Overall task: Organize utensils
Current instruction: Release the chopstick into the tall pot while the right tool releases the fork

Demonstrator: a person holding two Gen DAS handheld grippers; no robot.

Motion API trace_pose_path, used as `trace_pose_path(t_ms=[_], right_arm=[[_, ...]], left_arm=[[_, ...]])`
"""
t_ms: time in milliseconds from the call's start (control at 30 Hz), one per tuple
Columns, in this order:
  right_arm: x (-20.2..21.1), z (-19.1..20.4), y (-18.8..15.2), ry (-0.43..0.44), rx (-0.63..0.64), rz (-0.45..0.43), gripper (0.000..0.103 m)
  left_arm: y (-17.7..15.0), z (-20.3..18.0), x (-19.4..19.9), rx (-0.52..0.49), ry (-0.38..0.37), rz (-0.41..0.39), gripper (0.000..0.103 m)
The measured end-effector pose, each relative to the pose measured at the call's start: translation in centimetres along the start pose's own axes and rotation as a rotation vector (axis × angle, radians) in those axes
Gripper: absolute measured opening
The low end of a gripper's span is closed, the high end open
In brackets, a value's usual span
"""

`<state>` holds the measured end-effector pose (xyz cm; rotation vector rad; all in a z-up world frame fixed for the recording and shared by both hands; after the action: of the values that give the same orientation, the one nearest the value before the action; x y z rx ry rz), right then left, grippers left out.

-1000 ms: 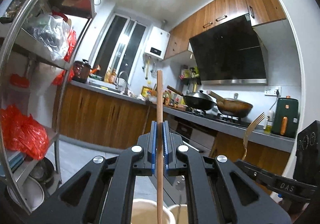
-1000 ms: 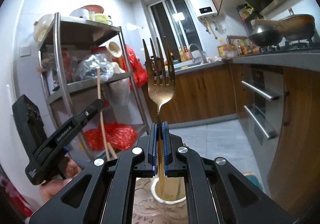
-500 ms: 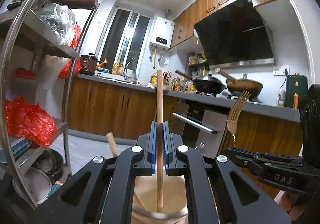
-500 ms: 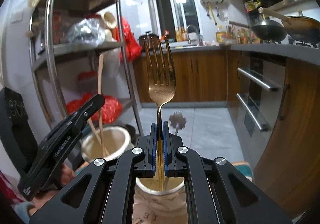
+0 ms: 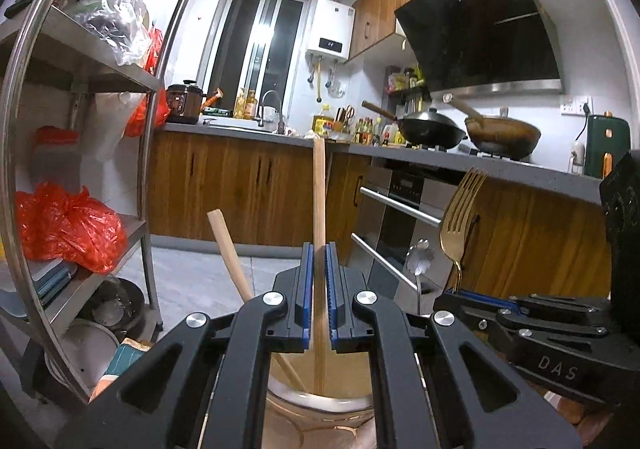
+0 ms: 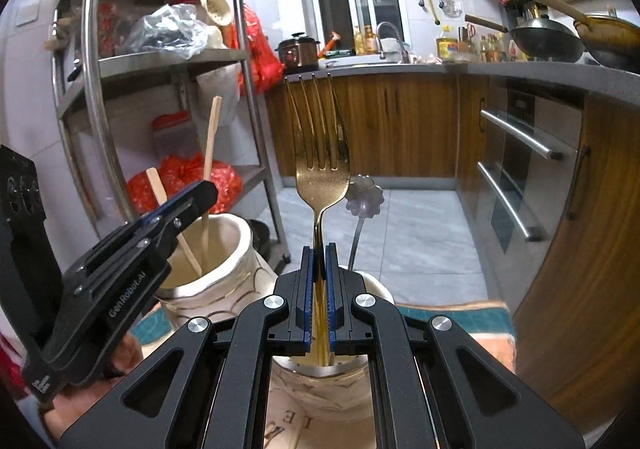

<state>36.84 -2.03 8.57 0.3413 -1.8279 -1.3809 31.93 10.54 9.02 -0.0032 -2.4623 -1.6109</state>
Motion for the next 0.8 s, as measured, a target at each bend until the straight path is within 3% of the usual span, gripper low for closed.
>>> trace_pose_path(t_ms=[133, 367, 633, 800], right_arm=[[-0.2, -0.3, 0.0, -0.004, -0.025, -0.007, 0.009], [-0.7, 0.0, -0.5, -0.002, -0.026, 0.014, 0.018], [0.9, 0.3, -0.2, -0.003, 0.001, 0.004, 0.026], [2.8, 0.2, 0.1, -0.006, 0.02, -0.019, 0.051]], left_arm=[[-0.4, 0.0, -0.3, -0.014, 0.024, 0.02, 0.008], [-0.2, -0.2, 0.6, -0.027, 0.03, 0.001, 0.047], [0.2, -1.2, 3.0, -0.059, 0.018, -0.025, 0.068], [0.8, -1.0, 4.9, -0.034, 0.007, -0.033, 0.078]])
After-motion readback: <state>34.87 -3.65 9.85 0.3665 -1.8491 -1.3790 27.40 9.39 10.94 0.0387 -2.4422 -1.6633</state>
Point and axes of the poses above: each gripper's, at about its wrist camera, not at the fingertips, and x roughly against the way its jaws point, z to its left, y to its top, the point moved 5 cm from there along -x, roughly the way its jaws point, and after that the axes turned 15 degrees about x, right-handed, at the moved point
